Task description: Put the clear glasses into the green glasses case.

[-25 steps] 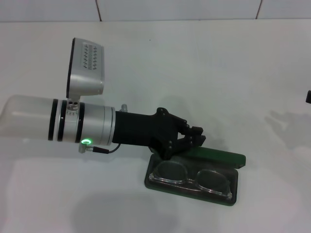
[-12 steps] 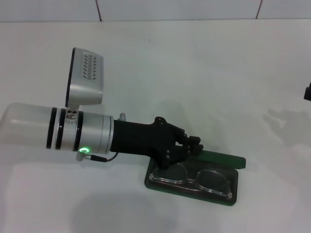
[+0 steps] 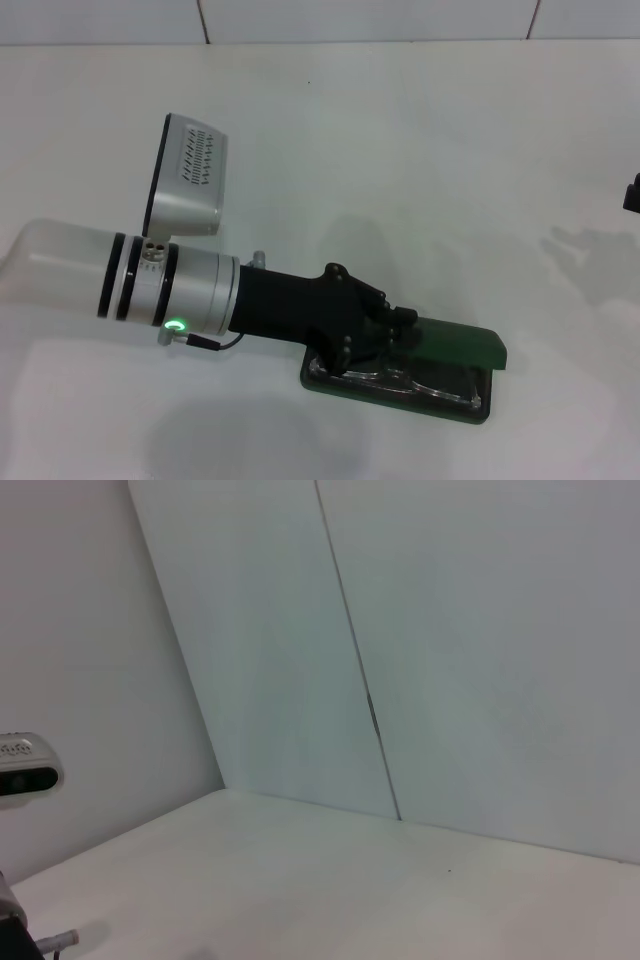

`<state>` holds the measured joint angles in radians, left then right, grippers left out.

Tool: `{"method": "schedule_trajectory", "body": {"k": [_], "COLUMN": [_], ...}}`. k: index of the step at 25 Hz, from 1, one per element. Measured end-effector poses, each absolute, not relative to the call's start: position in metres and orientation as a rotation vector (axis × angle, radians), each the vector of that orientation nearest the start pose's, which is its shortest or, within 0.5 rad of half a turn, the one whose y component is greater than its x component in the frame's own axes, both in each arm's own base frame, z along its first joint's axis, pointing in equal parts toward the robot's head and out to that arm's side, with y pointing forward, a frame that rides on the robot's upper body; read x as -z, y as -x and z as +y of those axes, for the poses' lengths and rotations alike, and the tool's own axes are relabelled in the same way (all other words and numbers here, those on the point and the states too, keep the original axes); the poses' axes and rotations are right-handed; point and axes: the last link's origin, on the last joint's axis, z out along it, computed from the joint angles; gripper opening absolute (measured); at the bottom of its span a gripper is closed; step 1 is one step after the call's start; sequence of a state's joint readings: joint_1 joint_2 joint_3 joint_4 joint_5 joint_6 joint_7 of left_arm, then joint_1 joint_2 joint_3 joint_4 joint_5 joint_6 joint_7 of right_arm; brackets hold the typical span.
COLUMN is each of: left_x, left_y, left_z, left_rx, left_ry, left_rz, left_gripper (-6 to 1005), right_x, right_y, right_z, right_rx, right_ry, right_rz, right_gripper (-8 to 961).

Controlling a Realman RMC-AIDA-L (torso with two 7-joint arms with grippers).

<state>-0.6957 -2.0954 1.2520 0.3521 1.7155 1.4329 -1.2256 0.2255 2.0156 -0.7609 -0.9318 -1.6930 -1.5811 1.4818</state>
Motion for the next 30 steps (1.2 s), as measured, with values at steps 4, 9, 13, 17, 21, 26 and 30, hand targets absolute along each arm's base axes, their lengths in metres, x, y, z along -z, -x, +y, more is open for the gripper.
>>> {"method": "schedule_trajectory", "body": {"k": [4, 9, 13, 17, 21, 26, 30], "left_x": [0.100, 0.100, 0.101, 0.101, 0.101, 0.094, 0.078], "left_y": [0.213, 0.216, 0.219, 0.221, 0.222, 0.213, 0.201], "left_z": [0.303, 0.299, 0.297, 0.295, 0.294, 0.292, 0.293], "left_rx": [0.630, 0.623, 0.604, 0.603, 0.613, 0.714, 0.874], "left_ry": [3.143, 3.147, 3.157, 3.155, 3.151, 3.159, 3.144], "left_rz": [-0.415, -0.421, -0.419, -0.407, -0.404, -0.369, -0.375], "left_gripper": [174, 176, 179, 181, 183, 186, 188], "right_x": [-0.084, -0.084, -0.083, -0.083, -0.084, -0.083, -0.077], "right_y": [-0.306, -0.305, -0.303, -0.302, -0.303, -0.302, -0.300], "right_z": [0.287, 0.289, 0.290, 0.291, 0.292, 0.292, 0.292], "right_rx": [-0.766, -0.767, -0.767, -0.767, -0.769, -0.771, -0.777], "right_ry": [2.423, 2.424, 2.430, 2.432, 2.429, 2.433, 2.461], "right_rz": [0.662, 0.659, 0.653, 0.649, 0.651, 0.651, 0.629], "right_gripper": [191, 192, 193, 193, 194, 194, 195]}}
